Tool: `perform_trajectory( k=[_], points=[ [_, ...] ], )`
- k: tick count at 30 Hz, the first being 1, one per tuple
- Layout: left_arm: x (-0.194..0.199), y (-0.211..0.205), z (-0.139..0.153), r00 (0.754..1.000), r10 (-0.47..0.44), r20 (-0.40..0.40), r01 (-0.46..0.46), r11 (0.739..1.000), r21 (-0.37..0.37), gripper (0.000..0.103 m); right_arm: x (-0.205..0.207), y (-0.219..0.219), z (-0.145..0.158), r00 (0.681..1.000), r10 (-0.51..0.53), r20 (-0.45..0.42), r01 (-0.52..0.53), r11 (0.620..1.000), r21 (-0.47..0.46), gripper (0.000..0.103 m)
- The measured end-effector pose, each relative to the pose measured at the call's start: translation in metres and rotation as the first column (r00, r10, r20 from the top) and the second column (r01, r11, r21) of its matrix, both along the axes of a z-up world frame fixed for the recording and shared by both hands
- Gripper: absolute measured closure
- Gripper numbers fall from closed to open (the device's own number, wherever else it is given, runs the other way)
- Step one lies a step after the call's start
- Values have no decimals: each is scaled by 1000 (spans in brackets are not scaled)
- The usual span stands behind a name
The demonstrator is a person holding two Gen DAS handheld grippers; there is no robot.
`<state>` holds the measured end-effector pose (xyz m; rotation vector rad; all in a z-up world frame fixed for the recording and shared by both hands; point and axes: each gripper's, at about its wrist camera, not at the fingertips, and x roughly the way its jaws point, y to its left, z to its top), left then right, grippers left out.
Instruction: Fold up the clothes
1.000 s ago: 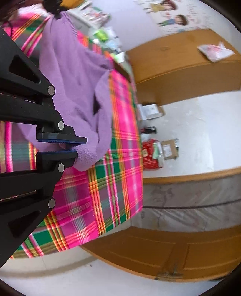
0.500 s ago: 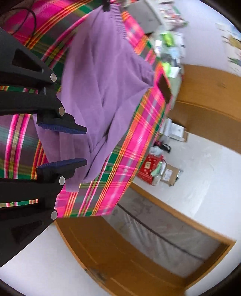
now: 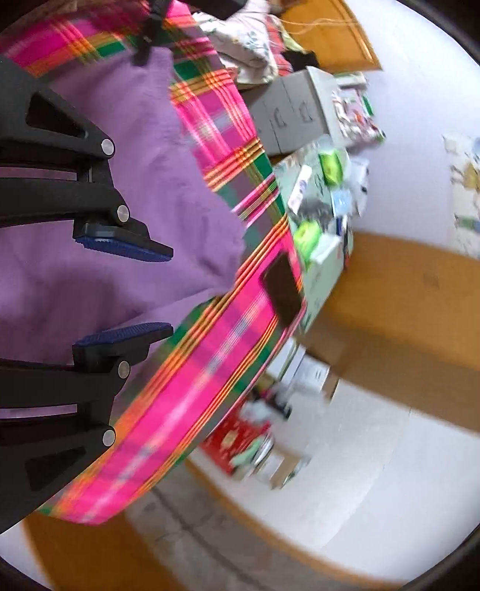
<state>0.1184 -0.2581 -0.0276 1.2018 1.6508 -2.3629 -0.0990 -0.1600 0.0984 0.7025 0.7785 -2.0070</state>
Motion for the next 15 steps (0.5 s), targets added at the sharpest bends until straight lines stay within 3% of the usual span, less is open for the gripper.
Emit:
perform_trajectory(
  k=[4, 9, 15],
  points=[
    [-3, -2, 0, 1000, -11, 3, 11, 1000, 0, 94, -33, -48, -20, 992, 61, 107, -59, 998, -21, 68],
    [-5, -7, -4, 1000, -24, -15, 24, 1000, 20, 94, -68, -93, -47, 956, 146, 256, -149, 989, -5, 65],
    [-7, -13, -7, 998, -43, -35, 45, 998, 39, 94, -60, -128, -74, 930, 226, 289, -267, 957, 111, 64]
  ],
)
